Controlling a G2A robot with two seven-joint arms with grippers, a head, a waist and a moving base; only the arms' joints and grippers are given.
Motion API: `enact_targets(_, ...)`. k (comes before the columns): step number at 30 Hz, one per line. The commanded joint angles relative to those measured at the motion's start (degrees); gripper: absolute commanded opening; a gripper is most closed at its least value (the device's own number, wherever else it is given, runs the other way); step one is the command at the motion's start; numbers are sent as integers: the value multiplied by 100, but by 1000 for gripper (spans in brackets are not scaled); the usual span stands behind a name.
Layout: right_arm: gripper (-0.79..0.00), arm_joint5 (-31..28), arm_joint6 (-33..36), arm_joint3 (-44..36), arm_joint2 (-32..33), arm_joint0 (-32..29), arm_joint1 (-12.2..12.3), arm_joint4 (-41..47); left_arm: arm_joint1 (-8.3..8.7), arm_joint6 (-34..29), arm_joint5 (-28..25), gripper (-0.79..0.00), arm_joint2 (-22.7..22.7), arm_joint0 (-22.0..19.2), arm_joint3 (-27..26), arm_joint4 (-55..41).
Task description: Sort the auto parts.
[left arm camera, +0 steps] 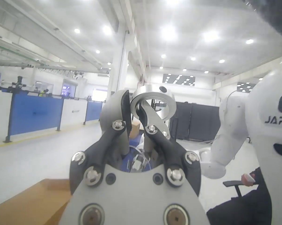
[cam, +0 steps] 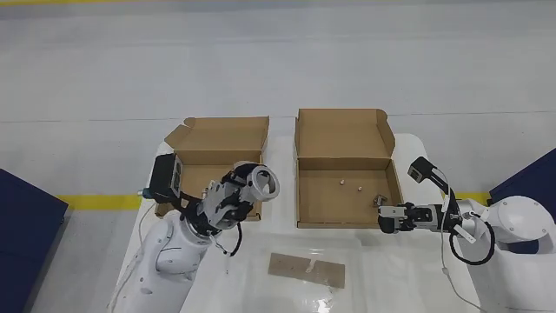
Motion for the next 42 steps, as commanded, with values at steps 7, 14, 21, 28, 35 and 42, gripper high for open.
enact_targets(7, 0, 0, 0, 0, 0, 0, 0, 0, 87, -672, 98, -785, -346, 30, 434, 571)
enact_targets(14, 0, 0, 0, 0, 0, 0, 0, 0, 139, -985, 155, -785, -527, 50, 652, 823)
enact_targets(21, 0, 0, 0, 0, 0, 0, 0, 0, 147, -1205, 267, -785, -478, 47, 582, 982)
enact_targets(28, 0, 0, 0, 0, 0, 0, 0, 0, 226, -2314, 949, -785, -680, -123, 585, 1656)
enact_targets(35, 0, 0, 0, 0, 0, 0, 0, 0, 275, -2759, 1308, -785, -900, -133, 430, 1649)
enact_targets(42, 0, 0, 0, 0, 0, 0, 0, 0, 275, -2759, 1308, -785, -900, -133, 430, 1649)
